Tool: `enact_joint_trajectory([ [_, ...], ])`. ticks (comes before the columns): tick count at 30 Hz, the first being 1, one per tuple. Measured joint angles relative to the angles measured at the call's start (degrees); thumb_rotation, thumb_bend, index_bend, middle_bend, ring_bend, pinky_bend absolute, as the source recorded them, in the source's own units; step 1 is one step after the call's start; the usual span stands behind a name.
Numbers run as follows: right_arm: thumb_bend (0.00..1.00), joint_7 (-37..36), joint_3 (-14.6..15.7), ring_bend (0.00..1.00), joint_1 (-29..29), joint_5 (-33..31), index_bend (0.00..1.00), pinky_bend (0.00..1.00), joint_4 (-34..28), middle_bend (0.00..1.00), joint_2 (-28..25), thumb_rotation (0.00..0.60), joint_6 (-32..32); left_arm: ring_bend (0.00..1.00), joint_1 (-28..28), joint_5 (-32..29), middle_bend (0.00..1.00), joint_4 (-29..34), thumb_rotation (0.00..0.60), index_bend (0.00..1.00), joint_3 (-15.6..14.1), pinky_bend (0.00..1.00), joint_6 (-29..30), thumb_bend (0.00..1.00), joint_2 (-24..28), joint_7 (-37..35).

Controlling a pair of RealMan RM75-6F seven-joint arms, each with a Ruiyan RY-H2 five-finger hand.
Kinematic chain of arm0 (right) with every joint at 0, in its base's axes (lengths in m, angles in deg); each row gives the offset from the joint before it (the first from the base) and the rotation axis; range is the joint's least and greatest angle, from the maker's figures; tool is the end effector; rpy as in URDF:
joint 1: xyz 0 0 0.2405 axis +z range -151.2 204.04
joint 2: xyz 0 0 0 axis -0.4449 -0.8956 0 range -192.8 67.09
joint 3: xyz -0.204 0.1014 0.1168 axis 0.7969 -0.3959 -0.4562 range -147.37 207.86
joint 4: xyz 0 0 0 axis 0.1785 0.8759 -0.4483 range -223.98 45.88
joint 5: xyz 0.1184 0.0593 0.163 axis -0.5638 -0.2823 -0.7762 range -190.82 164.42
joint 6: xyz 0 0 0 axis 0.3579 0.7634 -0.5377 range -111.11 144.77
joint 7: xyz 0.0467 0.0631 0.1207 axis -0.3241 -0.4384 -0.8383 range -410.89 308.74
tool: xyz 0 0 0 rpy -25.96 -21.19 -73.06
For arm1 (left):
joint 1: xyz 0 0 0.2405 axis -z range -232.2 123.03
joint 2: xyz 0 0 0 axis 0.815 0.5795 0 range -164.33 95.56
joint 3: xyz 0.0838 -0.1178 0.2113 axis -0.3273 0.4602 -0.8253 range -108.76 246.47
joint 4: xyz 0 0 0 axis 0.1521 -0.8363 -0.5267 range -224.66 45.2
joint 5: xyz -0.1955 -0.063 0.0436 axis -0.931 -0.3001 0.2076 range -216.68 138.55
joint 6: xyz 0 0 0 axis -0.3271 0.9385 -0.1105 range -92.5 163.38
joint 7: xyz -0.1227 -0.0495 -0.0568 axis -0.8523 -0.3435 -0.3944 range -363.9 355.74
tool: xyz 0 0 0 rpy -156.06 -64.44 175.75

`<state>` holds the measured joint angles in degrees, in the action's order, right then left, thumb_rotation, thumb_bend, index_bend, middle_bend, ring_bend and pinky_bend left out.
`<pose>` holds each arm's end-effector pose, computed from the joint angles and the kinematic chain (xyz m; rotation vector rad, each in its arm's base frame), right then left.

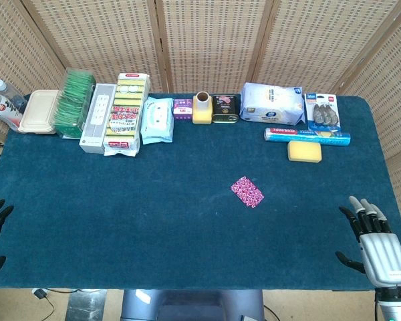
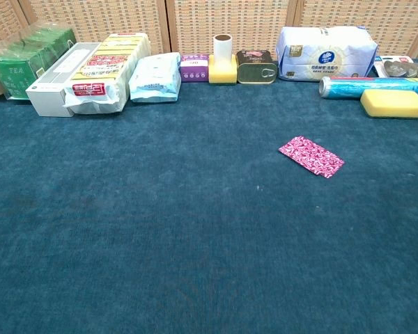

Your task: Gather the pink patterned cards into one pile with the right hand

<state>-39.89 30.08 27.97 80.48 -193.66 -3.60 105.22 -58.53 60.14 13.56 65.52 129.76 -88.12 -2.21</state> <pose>-0.2664 -0.1515 0.1636 1.4789 -0.8189 0.8992 -0.2761 0.1118 0.1932 -1.4545 -0.8682 -0.9359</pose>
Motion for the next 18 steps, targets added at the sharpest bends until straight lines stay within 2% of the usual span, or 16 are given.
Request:
enact_joint_trajectory([
  [10,0.00,-2.2,0.7,0.00,3.1,0.8,0.18,0.00,0.2,0.11,1.1,0.600,-5.9,0.00,0.2,-1.0,0.00,0.7,0.600,0.00,-0.3,0.04,-0.8,0.08,1.1,-1.7],
  [18,0.00,-1.2,-0.6,0.00,9.8,-1.5,0.19,0.00,-1.7,0.11,2.2,0.600,-17.3,0.00,0.9,-2.1,0.00,1.3,0.600,0.00,-0.3,0.04,-2.4,0.08,1.5,-1.7],
])
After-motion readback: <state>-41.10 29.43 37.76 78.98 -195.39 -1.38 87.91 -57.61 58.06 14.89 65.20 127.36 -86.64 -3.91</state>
